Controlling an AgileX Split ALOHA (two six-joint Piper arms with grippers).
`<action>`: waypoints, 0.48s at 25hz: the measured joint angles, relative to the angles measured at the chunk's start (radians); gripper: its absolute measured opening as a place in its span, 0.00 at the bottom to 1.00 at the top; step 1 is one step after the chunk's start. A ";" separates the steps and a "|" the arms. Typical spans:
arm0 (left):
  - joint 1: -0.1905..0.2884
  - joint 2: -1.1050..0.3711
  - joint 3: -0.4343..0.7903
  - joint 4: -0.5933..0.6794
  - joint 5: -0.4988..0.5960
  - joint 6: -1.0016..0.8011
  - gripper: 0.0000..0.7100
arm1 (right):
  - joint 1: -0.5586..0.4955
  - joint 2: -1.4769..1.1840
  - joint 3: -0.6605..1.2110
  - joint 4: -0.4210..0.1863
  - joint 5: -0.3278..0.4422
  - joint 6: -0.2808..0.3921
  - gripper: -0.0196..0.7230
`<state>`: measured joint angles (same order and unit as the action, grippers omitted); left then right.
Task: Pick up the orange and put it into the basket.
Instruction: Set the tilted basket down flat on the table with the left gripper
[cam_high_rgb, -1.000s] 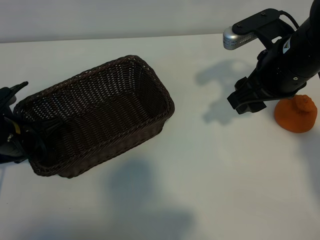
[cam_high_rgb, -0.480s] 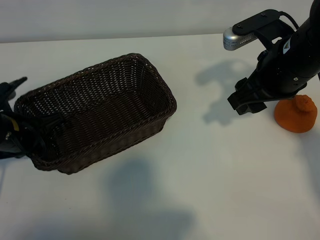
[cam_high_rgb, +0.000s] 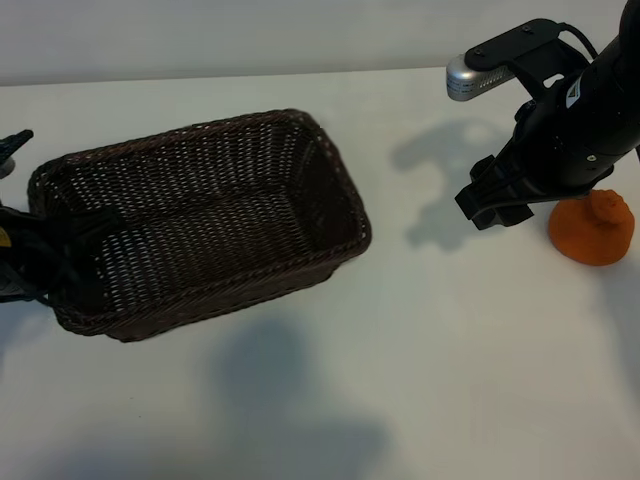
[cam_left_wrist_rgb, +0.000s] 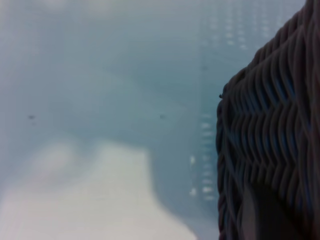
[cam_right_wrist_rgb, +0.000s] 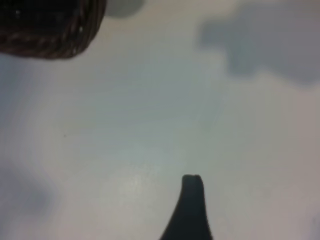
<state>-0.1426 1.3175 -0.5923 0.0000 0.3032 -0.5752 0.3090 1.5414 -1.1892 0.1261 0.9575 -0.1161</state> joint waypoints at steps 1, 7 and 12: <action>0.000 0.000 -0.006 -0.036 0.004 0.035 0.21 | 0.000 0.000 0.000 0.000 0.000 0.000 0.83; 0.000 0.003 -0.089 -0.256 0.054 0.298 0.21 | 0.000 0.000 0.000 0.000 0.000 0.000 0.83; 0.000 0.062 -0.214 -0.278 0.141 0.394 0.21 | 0.000 0.000 0.000 0.000 0.000 0.000 0.83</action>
<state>-0.1426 1.3796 -0.8068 -0.2779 0.4446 -0.1813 0.3090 1.5414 -1.1892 0.1261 0.9575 -0.1161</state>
